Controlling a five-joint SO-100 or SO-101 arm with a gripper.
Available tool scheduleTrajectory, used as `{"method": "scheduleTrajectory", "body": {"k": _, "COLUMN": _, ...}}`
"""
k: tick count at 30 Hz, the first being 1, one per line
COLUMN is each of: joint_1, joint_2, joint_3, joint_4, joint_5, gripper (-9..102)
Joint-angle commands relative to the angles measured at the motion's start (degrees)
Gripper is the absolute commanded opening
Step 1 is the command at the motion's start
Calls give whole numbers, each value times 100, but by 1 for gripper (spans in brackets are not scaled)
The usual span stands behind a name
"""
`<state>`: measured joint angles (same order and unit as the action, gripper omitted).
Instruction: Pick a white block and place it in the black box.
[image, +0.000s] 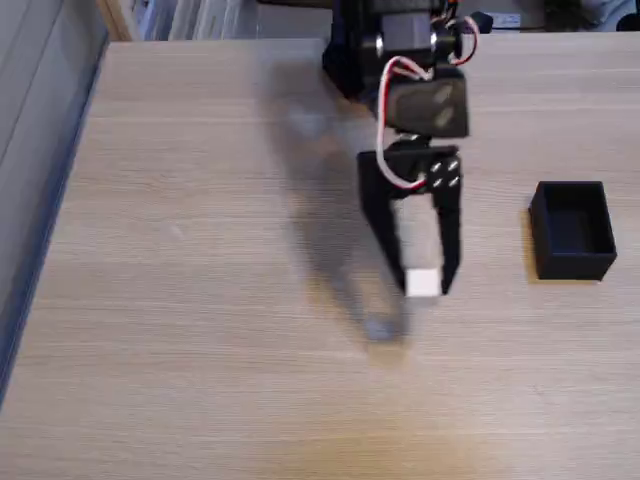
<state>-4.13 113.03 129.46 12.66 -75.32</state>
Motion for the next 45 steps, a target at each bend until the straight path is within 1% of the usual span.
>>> {"method": "scheduleTrajectory", "body": {"k": 1, "joint_1": -519, "joint_2": 861, "joint_3": 396, "joint_4": 79, "joint_5": 70, "gripper": 0}}
{"method": "scheduleTrajectory", "body": {"k": 6, "joint_1": -1257, "joint_2": 1600, "joint_3": 896, "joint_4": 281, "joint_5": 62, "gripper": 0}}
{"method": "scheduleTrajectory", "body": {"k": 11, "joint_1": -1811, "joint_2": 1881, "joint_3": 1125, "joint_4": 343, "joint_5": -53, "gripper": 0}}
{"method": "scheduleTrajectory", "body": {"k": 21, "joint_1": -2443, "joint_2": 1169, "joint_3": 1020, "joint_4": -97, "joint_5": -264, "gripper": 0}}
{"method": "scheduleTrajectory", "body": {"k": 27, "joint_1": -2672, "joint_2": 712, "joint_3": 923, "joint_4": -246, "joint_5": -325, "gripper": 0}}
{"method": "scheduleTrajectory", "body": {"k": 38, "joint_1": -2777, "joint_2": 193, "joint_3": 861, "joint_4": -255, "joint_5": -352, "gripper": 0}}
{"method": "scheduleTrajectory", "body": {"k": 45, "joint_1": -2839, "joint_2": 44, "joint_3": 606, "joint_4": 70, "joint_5": -536, "gripper": 2}}
